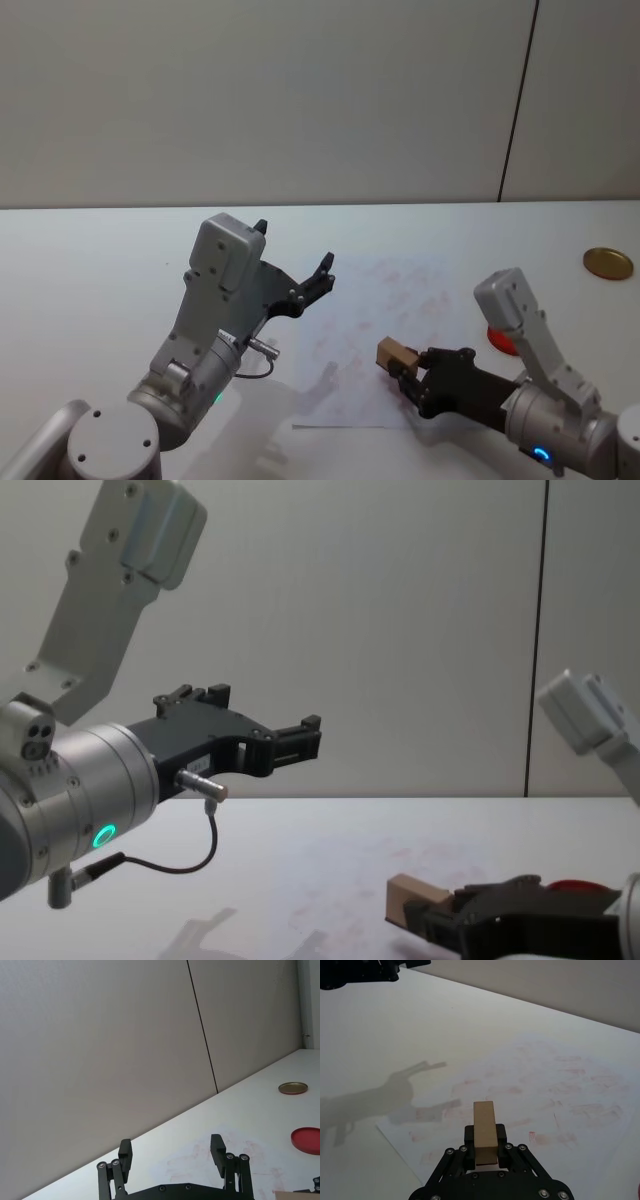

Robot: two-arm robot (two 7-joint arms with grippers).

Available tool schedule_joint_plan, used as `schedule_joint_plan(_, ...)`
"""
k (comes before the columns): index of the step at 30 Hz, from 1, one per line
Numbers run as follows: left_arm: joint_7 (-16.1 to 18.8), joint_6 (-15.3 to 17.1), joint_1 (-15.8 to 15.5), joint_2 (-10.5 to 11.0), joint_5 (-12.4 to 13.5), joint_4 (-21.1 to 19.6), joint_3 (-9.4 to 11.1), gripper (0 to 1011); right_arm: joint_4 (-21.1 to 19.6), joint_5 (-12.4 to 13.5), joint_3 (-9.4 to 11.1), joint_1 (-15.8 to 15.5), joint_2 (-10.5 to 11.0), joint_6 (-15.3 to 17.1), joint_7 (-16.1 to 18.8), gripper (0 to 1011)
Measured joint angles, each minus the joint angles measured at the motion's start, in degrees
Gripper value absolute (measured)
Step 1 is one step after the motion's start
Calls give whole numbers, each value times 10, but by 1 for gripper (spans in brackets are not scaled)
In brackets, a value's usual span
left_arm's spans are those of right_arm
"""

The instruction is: Use the one hand to pick up the stamp and affix it onto the A4 paper.

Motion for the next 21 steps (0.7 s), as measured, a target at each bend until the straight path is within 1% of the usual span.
schedule_joint_plan(12, 0, 0, 0, 0, 0, 0, 0, 993, 8, -15, -9, -8, 3, -13, 4, 220)
schedule_joint_plan(21, 0, 0, 0, 0, 0, 0, 0, 993, 18, -21, -12, -6, 2, -17, 4, 220)
